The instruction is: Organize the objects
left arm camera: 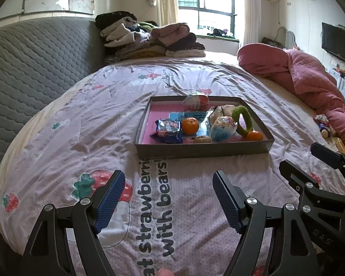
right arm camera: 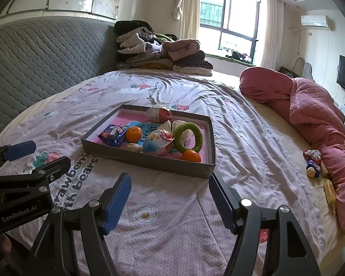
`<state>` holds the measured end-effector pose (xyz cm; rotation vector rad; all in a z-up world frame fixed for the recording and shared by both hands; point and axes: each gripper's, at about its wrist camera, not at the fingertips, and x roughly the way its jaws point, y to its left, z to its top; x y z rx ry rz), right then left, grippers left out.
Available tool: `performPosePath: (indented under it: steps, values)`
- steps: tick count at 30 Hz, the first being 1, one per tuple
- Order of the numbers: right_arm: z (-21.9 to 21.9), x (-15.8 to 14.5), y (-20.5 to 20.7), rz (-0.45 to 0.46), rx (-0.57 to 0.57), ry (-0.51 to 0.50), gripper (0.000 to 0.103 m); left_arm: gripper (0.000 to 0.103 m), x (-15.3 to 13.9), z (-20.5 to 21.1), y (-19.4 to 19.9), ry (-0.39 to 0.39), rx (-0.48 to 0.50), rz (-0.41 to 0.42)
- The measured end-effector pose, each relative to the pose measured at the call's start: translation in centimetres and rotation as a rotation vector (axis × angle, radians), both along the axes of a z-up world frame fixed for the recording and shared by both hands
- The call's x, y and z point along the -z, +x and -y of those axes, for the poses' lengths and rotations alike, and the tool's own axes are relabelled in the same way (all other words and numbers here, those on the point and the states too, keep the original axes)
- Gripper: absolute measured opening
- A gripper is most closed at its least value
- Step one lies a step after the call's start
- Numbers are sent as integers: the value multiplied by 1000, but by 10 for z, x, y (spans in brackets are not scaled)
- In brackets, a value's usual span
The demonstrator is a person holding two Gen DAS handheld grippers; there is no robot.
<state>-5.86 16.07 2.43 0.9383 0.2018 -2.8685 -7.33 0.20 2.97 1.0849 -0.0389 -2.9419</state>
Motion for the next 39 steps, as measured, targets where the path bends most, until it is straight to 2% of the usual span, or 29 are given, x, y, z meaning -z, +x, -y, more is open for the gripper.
performPosePath:
  steps: [12, 25, 39]
  values:
    - [-2, 17, 4, 5, -5, 10, 69, 79, 14, -5, 1, -12, 9, 27]
    - [-2, 39, 1, 28, -12, 25, 69, 79, 44, -1, -9, 13, 1, 88]
    - [-7, 63, -19, 28, 1, 5, 69, 79, 70, -1, -25, 21, 0, 59]
